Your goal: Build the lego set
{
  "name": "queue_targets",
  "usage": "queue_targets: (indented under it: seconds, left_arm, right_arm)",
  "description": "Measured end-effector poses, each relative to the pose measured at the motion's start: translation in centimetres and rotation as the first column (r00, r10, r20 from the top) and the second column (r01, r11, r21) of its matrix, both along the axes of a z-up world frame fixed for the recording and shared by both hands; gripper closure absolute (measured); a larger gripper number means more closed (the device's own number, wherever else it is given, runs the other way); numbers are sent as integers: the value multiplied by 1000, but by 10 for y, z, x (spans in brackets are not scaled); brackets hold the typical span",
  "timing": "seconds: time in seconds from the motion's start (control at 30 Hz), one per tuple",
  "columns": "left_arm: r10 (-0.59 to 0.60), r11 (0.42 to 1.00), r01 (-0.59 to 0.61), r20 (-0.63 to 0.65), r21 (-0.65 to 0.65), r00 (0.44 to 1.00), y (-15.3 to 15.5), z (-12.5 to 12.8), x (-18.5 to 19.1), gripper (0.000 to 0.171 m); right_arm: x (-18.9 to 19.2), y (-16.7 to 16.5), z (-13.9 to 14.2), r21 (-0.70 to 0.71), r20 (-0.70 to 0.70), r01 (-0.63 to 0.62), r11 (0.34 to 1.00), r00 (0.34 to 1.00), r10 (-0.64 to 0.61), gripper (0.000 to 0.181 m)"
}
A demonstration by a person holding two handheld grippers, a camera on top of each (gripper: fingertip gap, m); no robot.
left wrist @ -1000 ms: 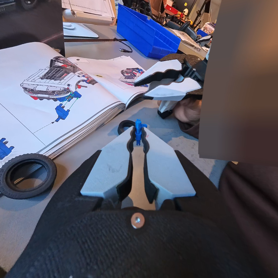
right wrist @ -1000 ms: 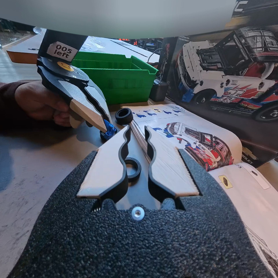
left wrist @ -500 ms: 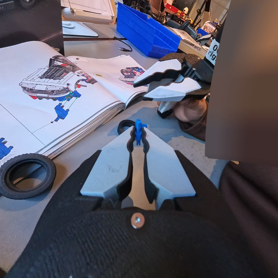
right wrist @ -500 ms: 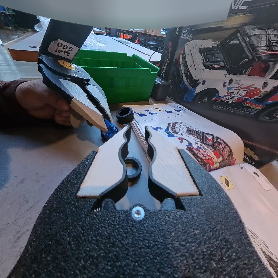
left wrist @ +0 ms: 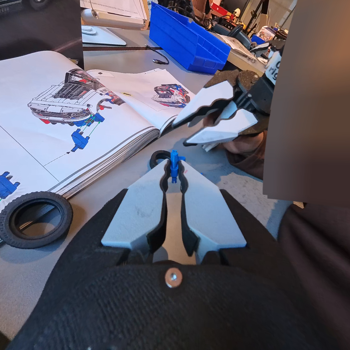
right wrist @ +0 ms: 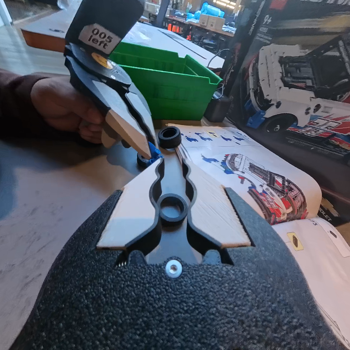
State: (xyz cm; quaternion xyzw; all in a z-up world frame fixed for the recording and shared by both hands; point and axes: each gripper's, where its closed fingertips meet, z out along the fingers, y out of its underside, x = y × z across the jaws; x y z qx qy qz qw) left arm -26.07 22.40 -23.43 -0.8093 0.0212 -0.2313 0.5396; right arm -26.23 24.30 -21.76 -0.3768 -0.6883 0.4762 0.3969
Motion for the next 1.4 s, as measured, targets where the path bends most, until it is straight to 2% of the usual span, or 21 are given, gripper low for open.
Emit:
queue_targets:
  seconds: [0.13,0.37,0.57,0.8,0.9,1.13,1.4]
  left_arm:
    - [8,1000,-8,-12,-2,1000,0,-1,-1,168]
    - [6,1000,-6,-66,2,998,0,-1,1,167]
    - [8,1000,-7,-64,7,998,0,1,0,168]
    - [7,1000,-7,48,2,999,0,4,0,166]
    - [11,1000,-12,88,5,996,0,6,-1,165]
    - [11,1000,-13,64,24,998,-1,9,-2,158]
    - [1,999,-5,69,46,998,-2,14,-1,157]
  right_arm:
    - [2,-9,-6,52,19,-40,998,999,39,163]
    - [6,-15,-8,58,29,-78,995,997,76,163]
    - [6,-24,-15,144,42,-89,985,996,84,169]
    - [0,-23,-19,351,-8,-13,936,1000,17,170]
    - [-1,-22,-13,392,-43,28,920,999,-12,171]
    - [-1,-13,-2,261,-50,63,963,997,-51,172]
    - [0,-17,-3,328,-78,60,943,996,-36,172]
